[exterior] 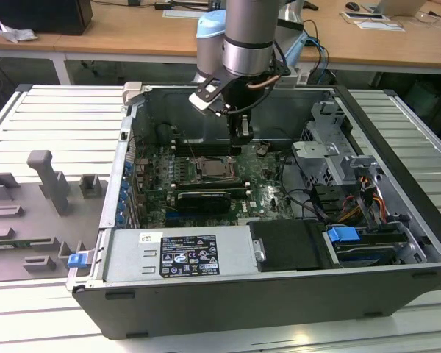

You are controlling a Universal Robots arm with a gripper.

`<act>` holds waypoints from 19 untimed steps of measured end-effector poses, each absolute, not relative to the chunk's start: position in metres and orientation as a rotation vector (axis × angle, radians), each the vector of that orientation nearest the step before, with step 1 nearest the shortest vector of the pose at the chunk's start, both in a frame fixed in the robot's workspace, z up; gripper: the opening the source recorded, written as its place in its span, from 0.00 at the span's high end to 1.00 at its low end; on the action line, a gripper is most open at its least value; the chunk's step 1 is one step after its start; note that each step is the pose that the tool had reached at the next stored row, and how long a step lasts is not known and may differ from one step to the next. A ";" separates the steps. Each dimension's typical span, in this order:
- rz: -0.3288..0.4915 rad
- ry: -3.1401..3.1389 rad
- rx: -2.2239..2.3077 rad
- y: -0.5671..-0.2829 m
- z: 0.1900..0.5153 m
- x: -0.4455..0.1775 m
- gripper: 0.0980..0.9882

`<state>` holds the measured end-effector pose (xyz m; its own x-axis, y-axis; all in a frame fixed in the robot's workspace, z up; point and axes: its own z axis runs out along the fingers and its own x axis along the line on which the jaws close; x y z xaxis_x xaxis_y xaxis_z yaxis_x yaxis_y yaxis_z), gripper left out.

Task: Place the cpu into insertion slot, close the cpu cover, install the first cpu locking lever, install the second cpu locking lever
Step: 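Close the cpu cover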

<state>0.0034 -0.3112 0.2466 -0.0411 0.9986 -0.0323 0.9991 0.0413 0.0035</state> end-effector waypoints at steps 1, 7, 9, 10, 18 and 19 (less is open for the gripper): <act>-0.031 2.248 2.157 -0.311 0.245 0.002 0.99; -0.034 2.251 2.158 -0.312 0.233 -0.012 0.99; -0.034 2.251 2.157 -0.312 0.233 -0.021 0.99; -0.034 2.251 2.157 -0.312 0.232 -0.025 0.99; -0.034 2.252 2.157 -0.312 0.223 -0.040 0.99; -0.034 2.253 2.156 -0.312 0.221 -0.043 0.99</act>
<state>-0.0433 -0.3119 0.2211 -0.0439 0.9985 -0.0321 0.9990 0.0440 0.0006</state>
